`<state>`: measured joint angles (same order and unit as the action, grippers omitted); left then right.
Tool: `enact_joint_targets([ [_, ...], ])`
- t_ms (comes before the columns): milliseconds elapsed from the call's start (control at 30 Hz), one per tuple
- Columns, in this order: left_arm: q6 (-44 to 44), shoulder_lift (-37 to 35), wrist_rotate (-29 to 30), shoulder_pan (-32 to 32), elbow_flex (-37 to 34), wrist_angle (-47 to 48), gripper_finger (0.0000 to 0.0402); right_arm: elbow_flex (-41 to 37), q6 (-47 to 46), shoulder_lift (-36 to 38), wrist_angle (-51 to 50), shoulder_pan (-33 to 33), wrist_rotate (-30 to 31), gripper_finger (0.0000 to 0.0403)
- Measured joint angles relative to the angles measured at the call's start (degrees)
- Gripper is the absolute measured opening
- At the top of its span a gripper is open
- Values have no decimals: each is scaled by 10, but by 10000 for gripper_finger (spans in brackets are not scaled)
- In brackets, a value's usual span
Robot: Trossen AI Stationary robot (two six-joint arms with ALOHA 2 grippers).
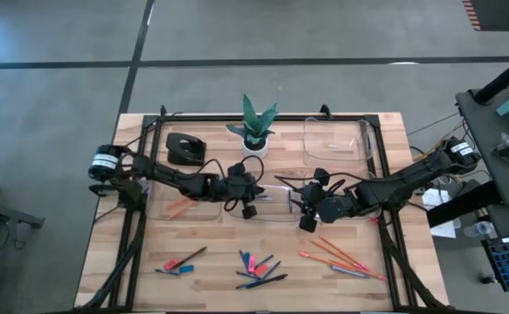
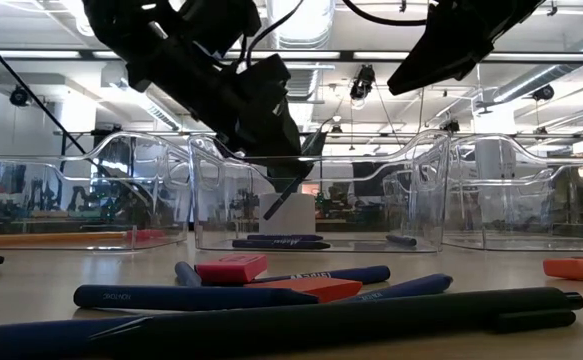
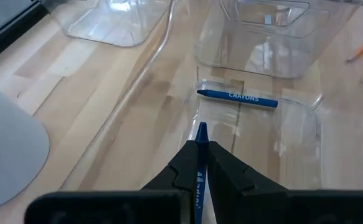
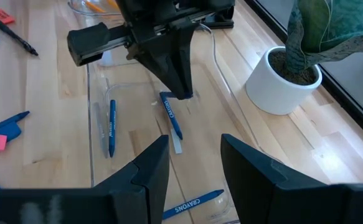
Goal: Sort crayons/erasers/pens/pencils in bins
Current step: Put the blue crayon into the middle transparent bin
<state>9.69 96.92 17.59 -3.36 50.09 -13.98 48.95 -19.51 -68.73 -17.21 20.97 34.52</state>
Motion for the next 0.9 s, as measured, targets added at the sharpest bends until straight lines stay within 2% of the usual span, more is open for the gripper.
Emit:
enact_joint_targets([
  [367, 4, 0, 0, 0, -5, -1, 8, 0, 0, 0, 0, 0, 0, 137],
  [633, 5, 0, -22, -1, -9, -4, 8, 0, 0, 0, 0, 0, 0, 137],
  [900, 33, 0, -26, 0, -9, -7, 8, 0, 0, 0, 0, 0, 0, 137],
])
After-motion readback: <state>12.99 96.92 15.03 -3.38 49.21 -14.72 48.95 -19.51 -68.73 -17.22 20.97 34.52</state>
